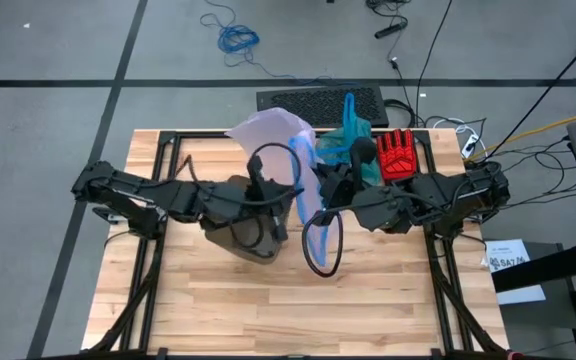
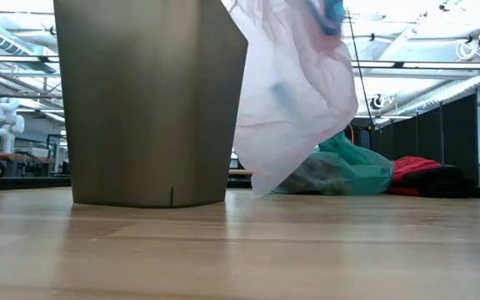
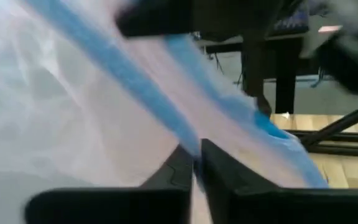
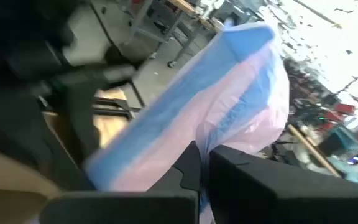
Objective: Place trash/remove bag and relplace
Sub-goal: Insert the pink trash bag into the black trash bin
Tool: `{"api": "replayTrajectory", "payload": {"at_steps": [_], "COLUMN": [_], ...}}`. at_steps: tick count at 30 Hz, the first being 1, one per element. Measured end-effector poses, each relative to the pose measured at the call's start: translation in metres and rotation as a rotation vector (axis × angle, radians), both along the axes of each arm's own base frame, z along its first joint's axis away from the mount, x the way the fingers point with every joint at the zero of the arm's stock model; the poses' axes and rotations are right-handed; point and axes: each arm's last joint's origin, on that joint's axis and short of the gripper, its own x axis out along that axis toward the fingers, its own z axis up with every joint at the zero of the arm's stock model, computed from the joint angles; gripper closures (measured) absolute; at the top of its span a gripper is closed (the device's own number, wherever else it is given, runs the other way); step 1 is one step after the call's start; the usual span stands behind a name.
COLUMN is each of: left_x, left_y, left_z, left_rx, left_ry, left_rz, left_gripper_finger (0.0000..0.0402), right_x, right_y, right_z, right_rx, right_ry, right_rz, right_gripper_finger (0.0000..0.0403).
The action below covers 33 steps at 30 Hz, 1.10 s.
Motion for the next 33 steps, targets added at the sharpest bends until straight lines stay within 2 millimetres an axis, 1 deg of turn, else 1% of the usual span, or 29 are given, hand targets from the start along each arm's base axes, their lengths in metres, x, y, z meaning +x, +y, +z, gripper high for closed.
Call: {"api": "replayTrajectory", "payload": {"at_steps": [1, 4, 8, 13, 21, 28, 33], "left_x": [-0.004, -0.019, -0.042, -0.067, -0.097, -0.120, -0.129], "left_y": [-0.002, -0.004, -0.006, -0.006, 0.000, 0.008, 0.011], "left_z": [0.005, 0.026, 0.049, 0.076, 0.117, 0.143, 0.152], "left_rx": [0.008, 0.025, 0.054, 0.080, 0.117, 0.137, 0.129], "left_ry": [-0.006, -0.040, -0.048, -0.052, -0.072, -0.107, -0.126], "left_rz": [-0.009, -0.019, 0.014, 0.044, 0.077, 0.073, 0.074], "left_gripper_finger": [0.0387, 0.0397, 0.0399, 0.0400, 0.0401, 0.0401, 0.0401], "right_x": [0.000, -0.002, -0.007, -0.014, -0.019, -0.021, -0.023], "right_y": [0.000, -0.001, -0.003, -0.006, -0.008, -0.010, -0.011], "right_z": [0.000, 0.001, 0.006, 0.018, 0.046, 0.067, 0.076], "right_rx": [-0.010, -0.021, -0.031, -0.062, -0.157, -0.251, -0.277], "right_ry": [0.003, 0.007, 0.000, -0.032, -0.122, -0.190, -0.249], "right_rz": [-0.011, -0.017, -0.021, -0.029, -0.011, -0.026, -0.015], "right_gripper_finger": [0.0403, 0.0403, 0.0403, 0.0403, 0.0403, 0.0403, 0.0403]}}
